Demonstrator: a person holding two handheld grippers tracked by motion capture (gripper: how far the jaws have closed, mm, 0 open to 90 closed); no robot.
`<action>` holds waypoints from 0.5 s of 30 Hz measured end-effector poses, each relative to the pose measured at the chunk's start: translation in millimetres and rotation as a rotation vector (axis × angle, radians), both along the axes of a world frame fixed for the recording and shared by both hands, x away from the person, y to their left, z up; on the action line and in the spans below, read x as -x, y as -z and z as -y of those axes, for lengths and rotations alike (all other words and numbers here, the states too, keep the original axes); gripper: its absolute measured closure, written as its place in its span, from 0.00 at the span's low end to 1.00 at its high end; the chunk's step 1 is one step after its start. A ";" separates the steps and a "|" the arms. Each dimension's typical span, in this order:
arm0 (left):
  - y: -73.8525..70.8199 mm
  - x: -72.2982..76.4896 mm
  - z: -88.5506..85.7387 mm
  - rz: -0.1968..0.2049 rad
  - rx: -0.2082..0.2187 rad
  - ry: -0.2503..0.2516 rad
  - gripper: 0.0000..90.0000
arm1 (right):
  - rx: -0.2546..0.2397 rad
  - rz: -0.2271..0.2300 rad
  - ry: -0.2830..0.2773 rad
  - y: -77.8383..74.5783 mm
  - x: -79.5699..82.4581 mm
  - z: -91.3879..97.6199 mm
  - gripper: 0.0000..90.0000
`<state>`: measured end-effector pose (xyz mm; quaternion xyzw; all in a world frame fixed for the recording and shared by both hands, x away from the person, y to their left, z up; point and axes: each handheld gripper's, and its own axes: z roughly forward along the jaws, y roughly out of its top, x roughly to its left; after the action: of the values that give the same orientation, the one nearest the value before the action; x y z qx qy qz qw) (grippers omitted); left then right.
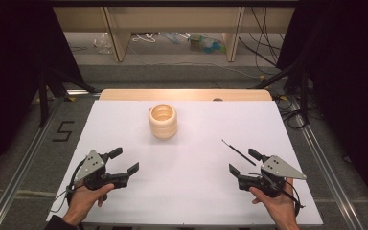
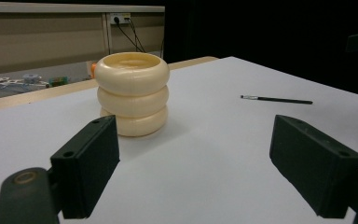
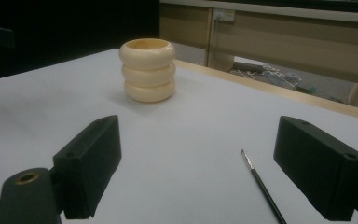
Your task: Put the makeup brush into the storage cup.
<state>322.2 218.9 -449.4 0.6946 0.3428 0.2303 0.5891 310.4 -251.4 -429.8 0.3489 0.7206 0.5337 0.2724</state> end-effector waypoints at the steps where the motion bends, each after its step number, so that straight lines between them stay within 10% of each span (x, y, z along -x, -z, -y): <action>1: 0.1 0.0 0.1 -0.001 -0.002 0.000 0.17 | -0.004 -0.003 0.003 -0.1 -0.3 -1.2 0.18; 15: 1.3 -0.8 1.8 -0.005 -0.009 -0.002 0.17 | 0.105 -0.043 0.017 -17.1 -26.7 0.2 0.21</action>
<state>323.0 217.1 -450.7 0.6976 0.3437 0.2308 0.5848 337.1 -251.5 -412.7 0.3516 0.7504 0.4850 0.2794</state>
